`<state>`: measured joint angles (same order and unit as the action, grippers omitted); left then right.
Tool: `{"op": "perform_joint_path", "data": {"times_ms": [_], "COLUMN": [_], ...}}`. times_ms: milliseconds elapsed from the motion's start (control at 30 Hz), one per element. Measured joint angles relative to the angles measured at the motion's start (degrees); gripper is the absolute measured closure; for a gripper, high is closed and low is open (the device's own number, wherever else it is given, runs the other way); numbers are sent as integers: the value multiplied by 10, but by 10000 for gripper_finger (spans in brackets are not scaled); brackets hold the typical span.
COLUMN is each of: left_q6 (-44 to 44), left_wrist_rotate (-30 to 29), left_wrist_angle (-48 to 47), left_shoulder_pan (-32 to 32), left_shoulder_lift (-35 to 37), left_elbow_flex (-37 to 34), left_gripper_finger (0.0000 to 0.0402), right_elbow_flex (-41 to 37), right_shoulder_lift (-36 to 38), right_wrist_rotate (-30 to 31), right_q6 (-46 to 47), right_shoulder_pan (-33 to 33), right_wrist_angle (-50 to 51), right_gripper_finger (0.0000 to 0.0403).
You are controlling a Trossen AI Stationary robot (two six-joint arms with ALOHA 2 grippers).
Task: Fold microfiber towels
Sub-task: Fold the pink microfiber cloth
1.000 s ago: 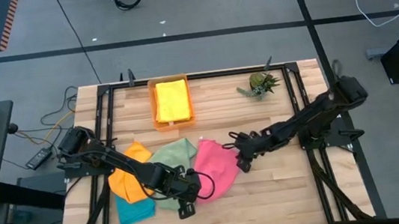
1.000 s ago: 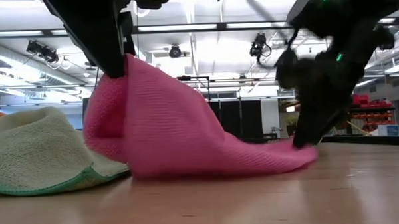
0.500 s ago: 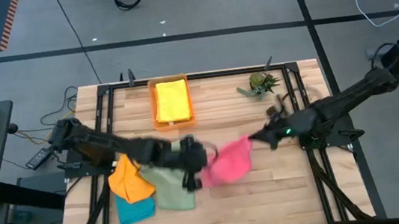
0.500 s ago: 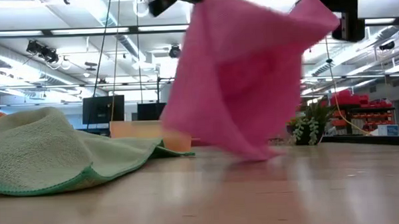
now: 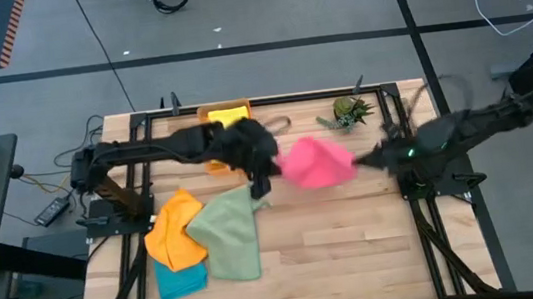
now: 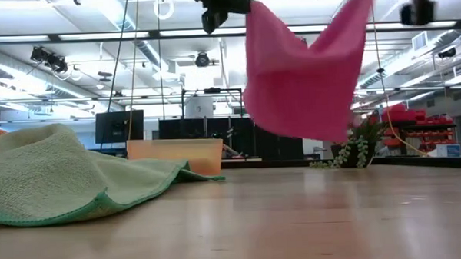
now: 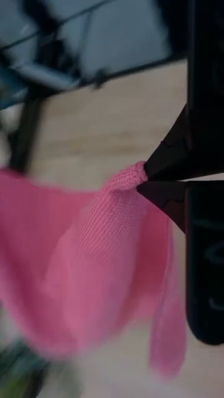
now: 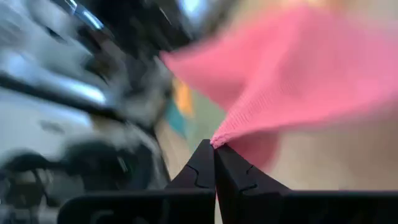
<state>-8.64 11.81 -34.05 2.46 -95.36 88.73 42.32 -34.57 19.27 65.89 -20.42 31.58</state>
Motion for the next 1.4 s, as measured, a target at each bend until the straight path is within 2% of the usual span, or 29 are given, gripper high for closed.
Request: {"op": "perform_joint_path", "data": {"times_ms": [67,133,267,367,533,667,767,933,1067,1200,1400], "left_q6": [-5,-30,-101,-155,-217,-190,-168,-189,-211,-229,-281], "left_wrist_rotate": [8,9,13,14,85,129,107,-11,-21,-17,-20], "left_wrist_angle": [-29,-20,35,85,130,127,124,115,103,88,62], "left_shoulder_pan": [-28,-61,-119,-143,-159,-162,-144,-109,-78,-64,-59], "left_shoulder_lift": [-22,-41,-74,-79,-79,-75,-63,-59,-77,-101,-145], "left_elbow_flex": [-9,-41,-120,-167,-202,-202,-201,-201,-202,-200,-201], "left_gripper_finger": [393,394,392,366,295,239,209,195,207,217,219], "right_elbow_flex": [-21,-51,-114,-133,-111,-85,-72,-64,-63,-68,-119], "right_shoulder_lift": [-39,-87,-198,-275,-363,-382,-362,-293,-245,-225,-234], "right_wrist_rotate": [2,17,26,24,-43,-108,-121,-111,-96,-62,-76], "right_q6": [76,163,340,433,484,465,433,382,347,307,158], "right_shoulder_pan": [-54,-113,-212,-262,-295,-300,-291,-256,-219,-143,22], "right_wrist_angle": [27,12,-78,-147,-196,-199,-176,-106,-7,105,20], "right_gripper_finger": [402,402,402,402,393,368,342,301,277,257,220]}}
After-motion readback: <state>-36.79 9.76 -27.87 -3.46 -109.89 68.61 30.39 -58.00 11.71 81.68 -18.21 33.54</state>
